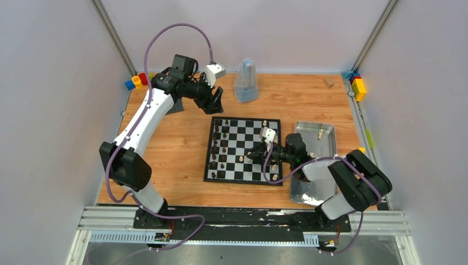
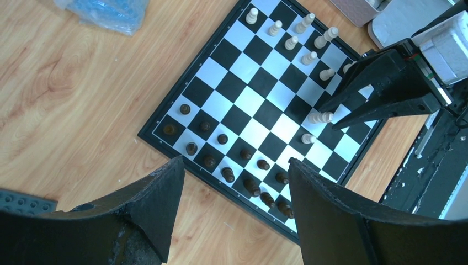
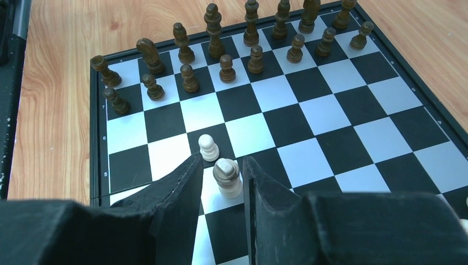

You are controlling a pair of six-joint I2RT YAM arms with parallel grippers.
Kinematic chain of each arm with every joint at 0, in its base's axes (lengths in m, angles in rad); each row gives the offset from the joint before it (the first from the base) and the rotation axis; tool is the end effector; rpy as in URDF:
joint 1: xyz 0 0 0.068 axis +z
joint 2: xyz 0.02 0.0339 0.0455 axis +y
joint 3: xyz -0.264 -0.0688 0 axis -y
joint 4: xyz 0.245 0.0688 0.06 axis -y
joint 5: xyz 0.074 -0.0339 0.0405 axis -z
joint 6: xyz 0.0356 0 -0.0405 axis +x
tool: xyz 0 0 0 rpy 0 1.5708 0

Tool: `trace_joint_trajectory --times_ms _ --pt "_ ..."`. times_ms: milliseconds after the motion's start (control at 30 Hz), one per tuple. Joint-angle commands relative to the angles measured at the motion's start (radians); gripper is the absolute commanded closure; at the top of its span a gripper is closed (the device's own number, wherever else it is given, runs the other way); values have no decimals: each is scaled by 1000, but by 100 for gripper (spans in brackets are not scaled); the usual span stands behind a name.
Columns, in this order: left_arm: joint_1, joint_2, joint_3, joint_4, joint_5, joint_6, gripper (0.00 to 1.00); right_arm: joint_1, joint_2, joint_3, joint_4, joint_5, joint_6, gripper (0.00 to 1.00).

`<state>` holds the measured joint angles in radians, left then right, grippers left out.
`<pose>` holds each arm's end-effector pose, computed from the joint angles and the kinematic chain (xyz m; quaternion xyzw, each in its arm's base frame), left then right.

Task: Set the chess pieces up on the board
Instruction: Place the chess piece on the chessboard, then pick up the chess piece from the chessboard.

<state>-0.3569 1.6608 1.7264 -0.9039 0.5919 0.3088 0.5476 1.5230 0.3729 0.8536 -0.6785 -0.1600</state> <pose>0.3243 -0.1421 0.3754 0.3905 0.8099 -0.2805 0.3359 0.2099 0.1542 0.1483 -0.4483 0.6424 0.3705 0.4990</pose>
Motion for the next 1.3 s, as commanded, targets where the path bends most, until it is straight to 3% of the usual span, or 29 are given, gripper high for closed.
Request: trace_joint_trajectory --times_ms 0,400,667,1033,1267 --pt "-1 -60 -6 17 -5 33 23 5 -66 45 -71 -7 -40 65" --pt "1 -117 -24 4 -44 13 14 5 -150 436 -852 -6 -264 57" --pt "1 -129 -20 -56 -74 -26 6 7 -58 657 -1304 42 -345 55" --pt "1 -177 -41 -45 -117 -93 5 84 107 890 -1538 172 -379 54" --pt "2 -211 -45 -44 -110 -99 4 111 175 940 -1592 215 -371 51"
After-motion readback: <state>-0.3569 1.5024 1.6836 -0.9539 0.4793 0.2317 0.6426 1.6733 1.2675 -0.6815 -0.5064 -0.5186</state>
